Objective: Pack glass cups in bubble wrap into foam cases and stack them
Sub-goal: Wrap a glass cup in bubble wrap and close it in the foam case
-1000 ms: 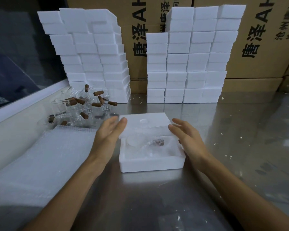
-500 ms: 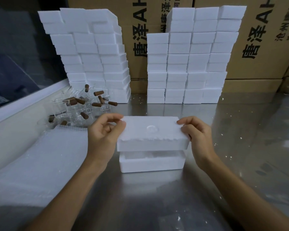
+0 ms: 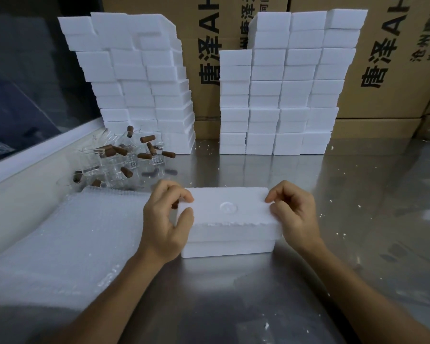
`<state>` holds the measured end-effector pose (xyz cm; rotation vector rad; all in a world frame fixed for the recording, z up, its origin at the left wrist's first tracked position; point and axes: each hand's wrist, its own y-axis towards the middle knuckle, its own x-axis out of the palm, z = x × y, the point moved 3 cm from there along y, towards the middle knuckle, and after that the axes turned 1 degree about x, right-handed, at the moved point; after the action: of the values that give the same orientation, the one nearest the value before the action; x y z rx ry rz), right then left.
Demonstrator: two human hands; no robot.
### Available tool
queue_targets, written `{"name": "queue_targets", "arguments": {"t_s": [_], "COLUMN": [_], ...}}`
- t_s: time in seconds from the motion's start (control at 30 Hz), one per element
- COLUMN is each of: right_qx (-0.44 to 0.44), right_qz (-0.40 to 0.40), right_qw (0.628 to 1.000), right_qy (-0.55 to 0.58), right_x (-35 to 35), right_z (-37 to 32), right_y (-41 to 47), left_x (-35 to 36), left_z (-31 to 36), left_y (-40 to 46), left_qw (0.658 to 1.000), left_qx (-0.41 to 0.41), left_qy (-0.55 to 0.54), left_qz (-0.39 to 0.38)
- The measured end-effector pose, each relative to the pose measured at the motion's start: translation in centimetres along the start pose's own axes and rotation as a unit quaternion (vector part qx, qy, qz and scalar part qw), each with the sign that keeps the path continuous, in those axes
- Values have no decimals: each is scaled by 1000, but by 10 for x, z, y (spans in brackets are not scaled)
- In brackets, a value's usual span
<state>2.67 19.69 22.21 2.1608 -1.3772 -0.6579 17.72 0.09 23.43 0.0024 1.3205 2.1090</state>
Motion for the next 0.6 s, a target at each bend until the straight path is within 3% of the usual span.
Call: {"name": "queue_targets", "arguments": {"t_s": [0.2, 0.37, 0.6], "right_qx": [-3, 160, 165], "right_qz": [4, -153, -167], "right_qw": [997, 974, 971], "right_qy": [-77, -57, -48], "right_x": [2, 4, 5], "right_z": [1, 8, 1], "right_y": [-2, -5, -2], "left_x": [9, 13, 4], "left_z": [-15, -17, -13], "left_y": [-7, -8, 5], "left_qw": [989, 978, 950], "left_qx": [-96, -120, -175], "left_qy": [-7, 16, 36], "left_qz": [-111, -170, -257]}}
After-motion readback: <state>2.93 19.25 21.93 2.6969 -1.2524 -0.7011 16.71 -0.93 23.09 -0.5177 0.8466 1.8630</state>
